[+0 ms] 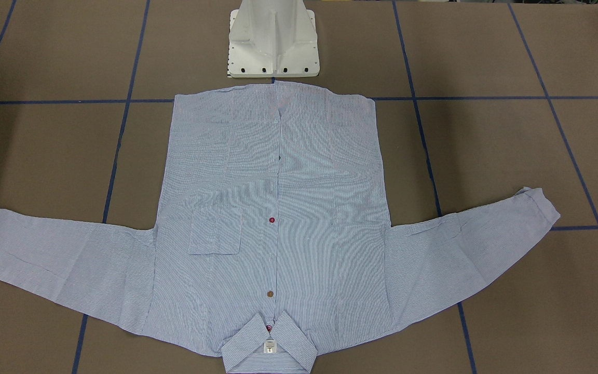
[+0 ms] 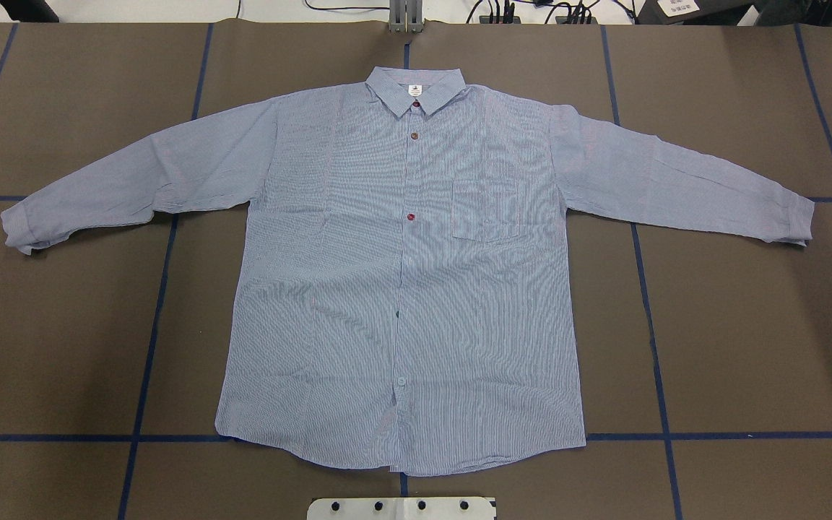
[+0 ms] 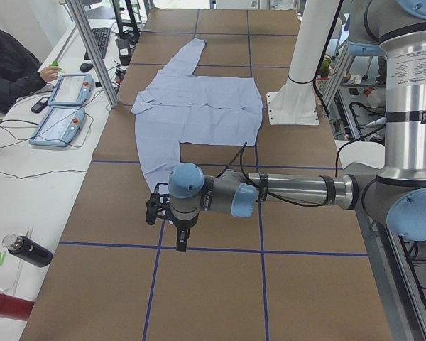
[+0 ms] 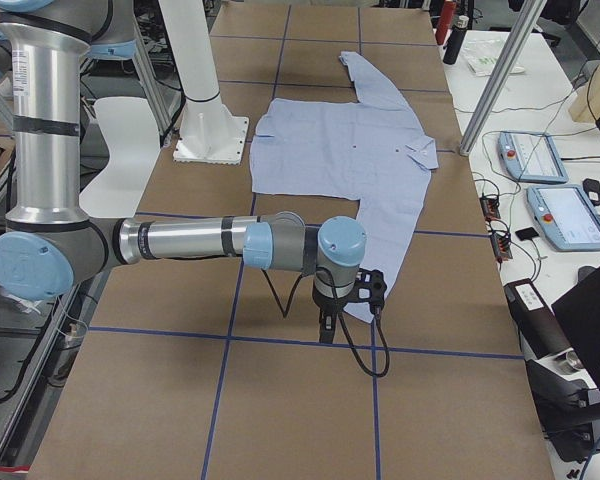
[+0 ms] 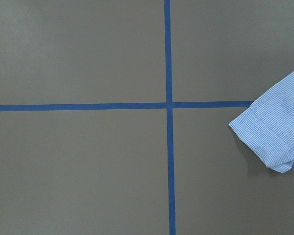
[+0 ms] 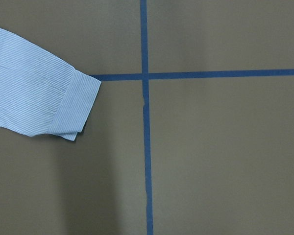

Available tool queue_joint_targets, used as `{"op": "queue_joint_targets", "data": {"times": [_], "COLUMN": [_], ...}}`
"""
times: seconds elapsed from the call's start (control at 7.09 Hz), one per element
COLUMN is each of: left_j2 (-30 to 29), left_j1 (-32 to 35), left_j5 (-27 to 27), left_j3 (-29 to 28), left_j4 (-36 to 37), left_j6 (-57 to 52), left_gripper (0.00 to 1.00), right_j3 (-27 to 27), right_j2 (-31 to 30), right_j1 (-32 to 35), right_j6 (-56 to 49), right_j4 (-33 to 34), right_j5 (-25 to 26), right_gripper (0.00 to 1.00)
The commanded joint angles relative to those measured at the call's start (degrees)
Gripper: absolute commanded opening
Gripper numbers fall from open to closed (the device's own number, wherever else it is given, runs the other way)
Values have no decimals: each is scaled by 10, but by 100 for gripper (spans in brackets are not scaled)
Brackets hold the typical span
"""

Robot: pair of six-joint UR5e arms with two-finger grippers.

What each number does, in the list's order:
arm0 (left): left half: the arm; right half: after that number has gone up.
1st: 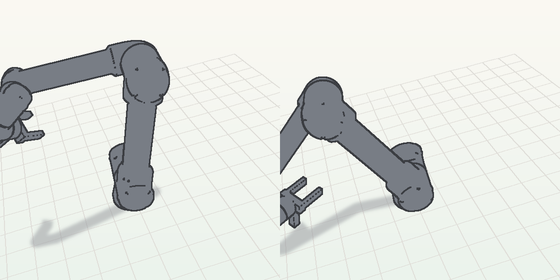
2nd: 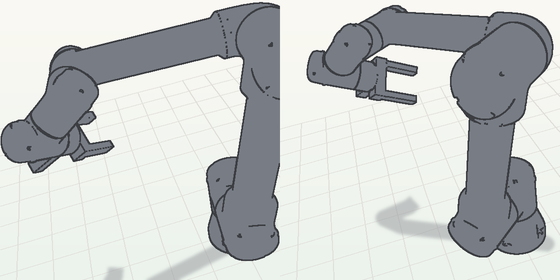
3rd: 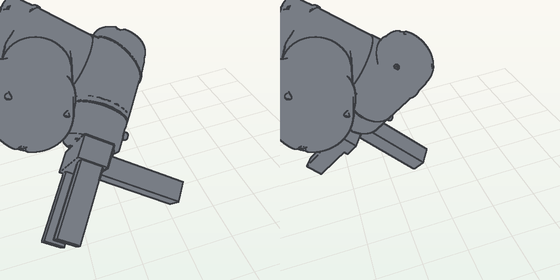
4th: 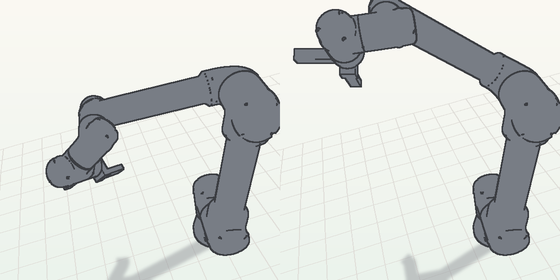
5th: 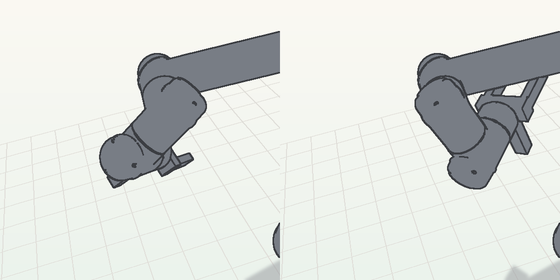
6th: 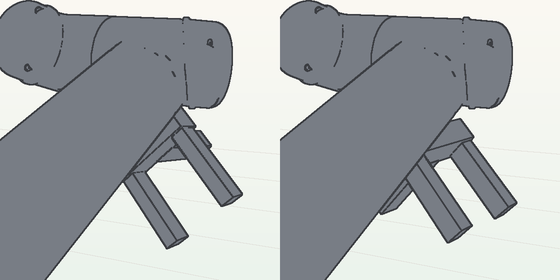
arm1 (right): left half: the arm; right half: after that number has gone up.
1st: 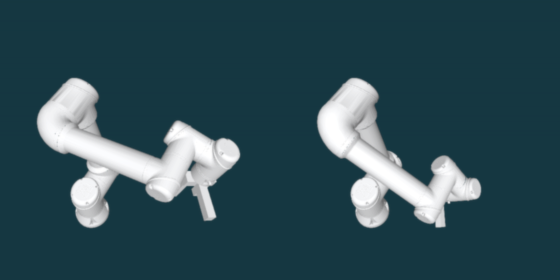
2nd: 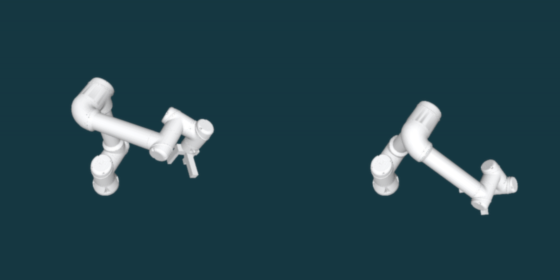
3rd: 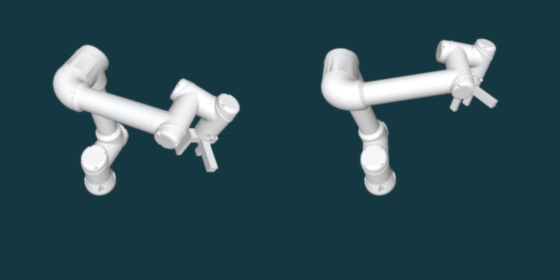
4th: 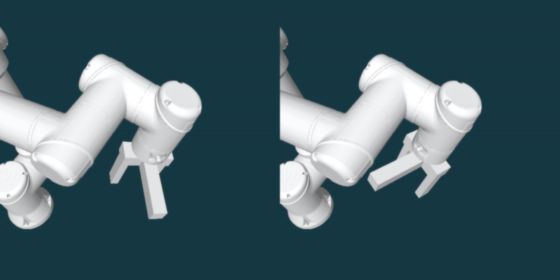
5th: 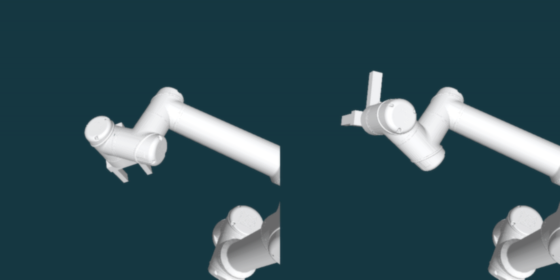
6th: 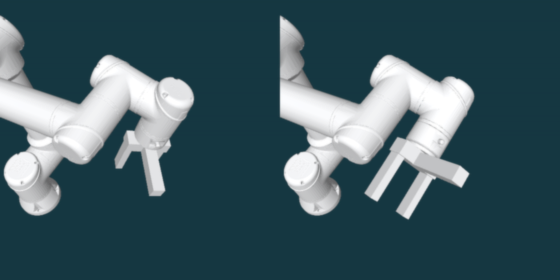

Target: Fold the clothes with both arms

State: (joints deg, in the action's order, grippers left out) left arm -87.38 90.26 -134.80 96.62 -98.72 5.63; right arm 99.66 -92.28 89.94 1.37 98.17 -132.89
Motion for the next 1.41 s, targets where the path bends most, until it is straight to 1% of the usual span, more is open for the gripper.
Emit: {"op": "queue_joint_targets", "data": {"times": [0.0,0.14,0.28,0.42,0.56,0.71,0.85,0.99,1.27], "left_j2": [-20,-37,-40,-37,-33,-38,-42,-41,-40], "left_j1": [0,-1,-3,-3,-3,-3,-3,-3,-3], "left_j5": [-4,-8,-8,-10,-35,-42,-43,-44,-42], "left_j3": [25,44,29,0,-7,-9,-10,-9,-11], "left_j4": [-4,-4,-18,-51,-53,-57,-57,-57,-58], "left_j6": [-4,-4,-4,1,2,-3,-1,-2,-6], "left_gripper": [99,100,99,100,100,99,99,99,99], "right_j3": [-9,-16,-71,-126,-170,-206,-218,-236,-239], "right_j2": [39,42,42,42,42,42,49,69,87], "right_j1": [-20,-60,-70,-88,-118,-138,-163,-181,-203], "right_j6": [9,12,20,69,125,165,172,208,219], "right_j4": [2,-41,-130,-228,-328,-384,-406,-410,-417], "right_j5": [-4,2,-14,-18,-11,-11,-11,-9,-4], "right_gripper": [100,100,100,100,100,100,100,100,100]}}
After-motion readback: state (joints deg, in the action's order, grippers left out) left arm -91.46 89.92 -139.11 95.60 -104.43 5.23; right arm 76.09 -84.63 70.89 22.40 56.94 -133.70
